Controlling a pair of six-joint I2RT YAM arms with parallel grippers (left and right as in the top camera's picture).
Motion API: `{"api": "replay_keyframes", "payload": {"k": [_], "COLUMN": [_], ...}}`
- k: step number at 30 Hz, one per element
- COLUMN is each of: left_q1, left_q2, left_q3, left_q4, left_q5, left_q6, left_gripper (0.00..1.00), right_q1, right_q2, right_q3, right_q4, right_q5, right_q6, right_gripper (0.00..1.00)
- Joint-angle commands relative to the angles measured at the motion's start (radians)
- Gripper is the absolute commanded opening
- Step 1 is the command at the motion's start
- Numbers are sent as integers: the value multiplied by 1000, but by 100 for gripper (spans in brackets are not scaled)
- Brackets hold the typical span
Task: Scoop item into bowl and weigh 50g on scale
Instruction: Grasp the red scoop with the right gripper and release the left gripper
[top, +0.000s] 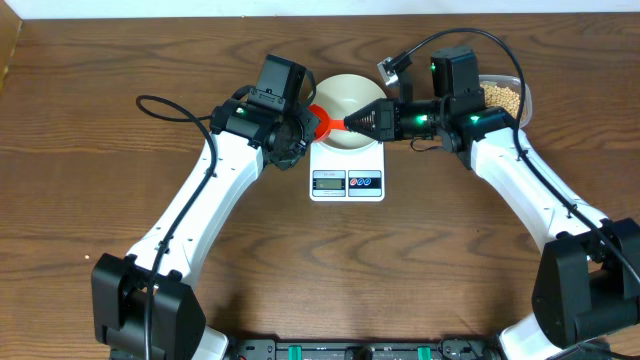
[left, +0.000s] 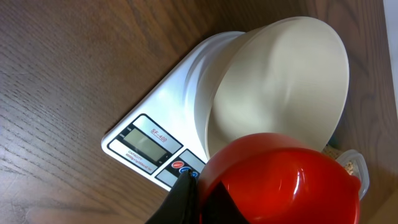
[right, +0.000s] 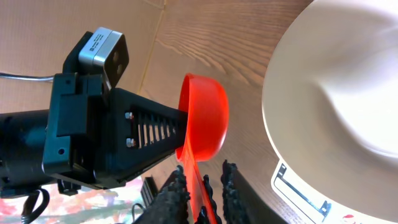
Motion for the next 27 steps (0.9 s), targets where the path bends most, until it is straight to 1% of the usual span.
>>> {"api": "replay_keyframes", "payload": {"k": [1, 15, 18, 27], "left_q1": [-2, -2, -2, -2], "left_q2": [2, 2, 2, 2], "left_q3": [5, 5, 5, 5], "left_q4": [-4, -4, -4, -4], "left_q5": [-2, -2, -2, -2], "left_q6": [6, 6, 6, 6], "left_gripper": [7, 7, 8, 7], "right_q1": [7, 6, 6, 6], "right_q2": [-4, -4, -4, -4], "right_q3": [-3, -3, -3, -3], "right_q4": [-4, -11, -11, -11], "right_q5": [-31, -31, -31, -31], "right_q6": [18, 18, 18, 18], "right_gripper": [16, 2, 1, 1]}}
